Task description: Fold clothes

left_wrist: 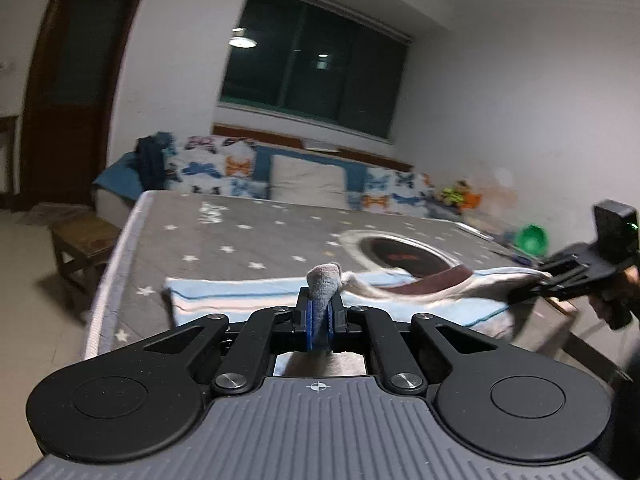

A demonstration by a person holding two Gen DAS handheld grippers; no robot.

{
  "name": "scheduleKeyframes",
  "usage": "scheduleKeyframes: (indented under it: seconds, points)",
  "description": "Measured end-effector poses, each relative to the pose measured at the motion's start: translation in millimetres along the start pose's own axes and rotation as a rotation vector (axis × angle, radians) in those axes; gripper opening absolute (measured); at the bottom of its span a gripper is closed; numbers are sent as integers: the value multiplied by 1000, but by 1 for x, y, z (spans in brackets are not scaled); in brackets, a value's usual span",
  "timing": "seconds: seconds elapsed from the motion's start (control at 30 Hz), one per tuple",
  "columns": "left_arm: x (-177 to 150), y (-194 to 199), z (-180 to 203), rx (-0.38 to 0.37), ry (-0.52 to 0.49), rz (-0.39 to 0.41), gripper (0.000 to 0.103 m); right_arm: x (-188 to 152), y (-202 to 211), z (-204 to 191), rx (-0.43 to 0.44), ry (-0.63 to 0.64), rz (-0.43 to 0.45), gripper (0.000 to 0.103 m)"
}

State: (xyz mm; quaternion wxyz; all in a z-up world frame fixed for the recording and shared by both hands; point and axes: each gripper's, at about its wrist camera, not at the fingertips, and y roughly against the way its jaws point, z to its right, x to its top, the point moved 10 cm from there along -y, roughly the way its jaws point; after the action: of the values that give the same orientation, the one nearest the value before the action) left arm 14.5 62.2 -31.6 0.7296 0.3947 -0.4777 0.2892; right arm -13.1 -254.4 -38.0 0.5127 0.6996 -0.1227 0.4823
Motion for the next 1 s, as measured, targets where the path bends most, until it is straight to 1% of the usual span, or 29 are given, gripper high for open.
scheduleKeyframes:
  seconds: [0.13,0.17,0.23,0.27,0.33,0.43,0.5,0.53,0.57,0.63,0.7,0.73,0.77,0.8,0.83,0.9,1.0]
  points:
    - [19,-42,-24,44,7,21,7,30,-41,30,-35,-29,22,14]
    - [23,-60,-32,66,6,19,7,37,-52,39,-44,-45,26,15]
    - [23,-81,-43,101,-4,8,7,46,-76,56,-60,-67,28,15]
    - [20,-98,-51,130,-1,-11,7,48,-88,64,-63,-91,26,15]
    - [16,-113,-57,145,7,-25,7,48,-110,76,-67,-124,20,15]
    - [8,-133,-69,166,47,-50,7,38,-140,90,-81,-168,-14,15]
    - [-1,-145,-76,181,72,-81,8,31,-153,96,-86,-197,-32,15]
    - [-3,-147,-78,190,72,-94,8,31,-153,96,-87,-200,-31,16]
    - [-8,-151,-80,203,66,-120,8,31,-154,97,-88,-202,-31,20]
    - [-9,-152,-82,215,52,-131,12,31,-154,97,-90,-207,-29,25]
    - [-6,-147,-84,231,44,-133,19,31,-155,97,-92,-212,-28,39]
    - [-4,-142,-84,237,42,-123,26,31,-155,98,-93,-215,-27,41]
    - [-1,-137,-84,243,40,-113,29,31,-155,98,-94,-217,-26,44]
    - [1,-132,-83,253,32,-106,33,30,-156,98,-95,-220,-26,44]
    - [3,-129,-81,254,27,-101,33,30,-156,98,-96,-222,-25,44]
    - [9,-116,-71,234,15,-90,33,30,-157,99,-98,-227,-24,44]
    - [7,-113,-46,180,-7,-113,33,30,-157,99,-101,-235,-21,44]
